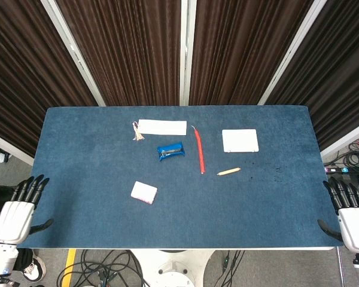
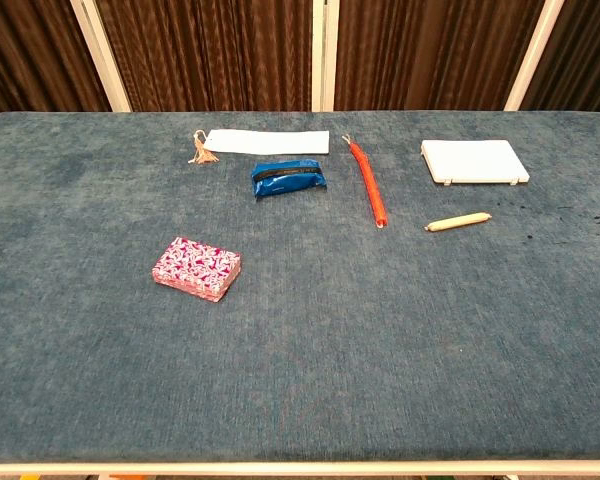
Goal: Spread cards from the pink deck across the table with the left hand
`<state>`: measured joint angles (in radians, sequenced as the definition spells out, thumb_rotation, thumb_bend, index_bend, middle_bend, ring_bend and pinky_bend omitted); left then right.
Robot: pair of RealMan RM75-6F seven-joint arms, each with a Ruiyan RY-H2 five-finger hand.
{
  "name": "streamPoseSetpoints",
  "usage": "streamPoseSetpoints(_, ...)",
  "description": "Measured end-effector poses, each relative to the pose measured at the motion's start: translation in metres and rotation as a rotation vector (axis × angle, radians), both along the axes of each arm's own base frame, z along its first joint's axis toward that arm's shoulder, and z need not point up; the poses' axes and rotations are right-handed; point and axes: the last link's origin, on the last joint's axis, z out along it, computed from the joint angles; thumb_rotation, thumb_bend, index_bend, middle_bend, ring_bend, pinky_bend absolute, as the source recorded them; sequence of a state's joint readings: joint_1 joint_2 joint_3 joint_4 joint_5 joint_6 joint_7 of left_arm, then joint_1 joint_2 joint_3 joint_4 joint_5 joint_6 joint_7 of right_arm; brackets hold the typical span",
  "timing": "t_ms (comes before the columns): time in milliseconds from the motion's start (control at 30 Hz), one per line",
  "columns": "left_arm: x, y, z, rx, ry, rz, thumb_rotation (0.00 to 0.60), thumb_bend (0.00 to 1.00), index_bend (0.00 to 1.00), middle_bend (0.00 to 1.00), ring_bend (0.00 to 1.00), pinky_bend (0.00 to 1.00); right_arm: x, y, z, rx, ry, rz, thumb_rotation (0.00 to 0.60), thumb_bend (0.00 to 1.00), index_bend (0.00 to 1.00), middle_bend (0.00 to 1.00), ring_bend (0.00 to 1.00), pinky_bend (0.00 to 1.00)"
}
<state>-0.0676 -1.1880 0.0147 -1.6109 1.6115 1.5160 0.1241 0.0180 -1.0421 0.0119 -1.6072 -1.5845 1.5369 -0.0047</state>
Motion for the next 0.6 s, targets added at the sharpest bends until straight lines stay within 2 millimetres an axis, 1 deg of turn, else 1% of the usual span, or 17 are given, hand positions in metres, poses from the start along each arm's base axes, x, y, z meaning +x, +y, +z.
streamPoseSetpoints(200,0.011,0.004,-0.011,-0.08,0.046,-0.062,0.6,0.0,0.04,0.03,0.0,0.1,-0.002,0.0,0.001,-0.008,-0.016,-0.013,0.6,0.1,0.0,0.0,0.0,0.0)
streamPoseSetpoints(333,0.023,0.01,-0.019,-0.136,0.047,-0.102,0.6,0.0,0.04,0.03,0.0,0.12,-0.004,0.001,0.002,-0.002,-0.016,-0.023,0.6,0.1,0.0,0.0,0.0,0.0)
streamPoseSetpoints(467,0.034,0.019,-0.027,-0.194,0.02,-0.136,0.6,0.0,0.05,0.03,0.0,0.14,-0.004,0.001,0.006,-0.005,-0.008,-0.022,0.6,0.1,0.0,0.0,0.0,0.0)
streamPoseSetpoints(600,0.045,0.028,-0.036,-0.234,0.027,-0.173,0.6,0.0,0.07,0.04,0.0,0.16,0.001,-0.001,0.011,-0.016,-0.009,-0.005,0.6,0.1,0.0,0.0,0.0,0.0)
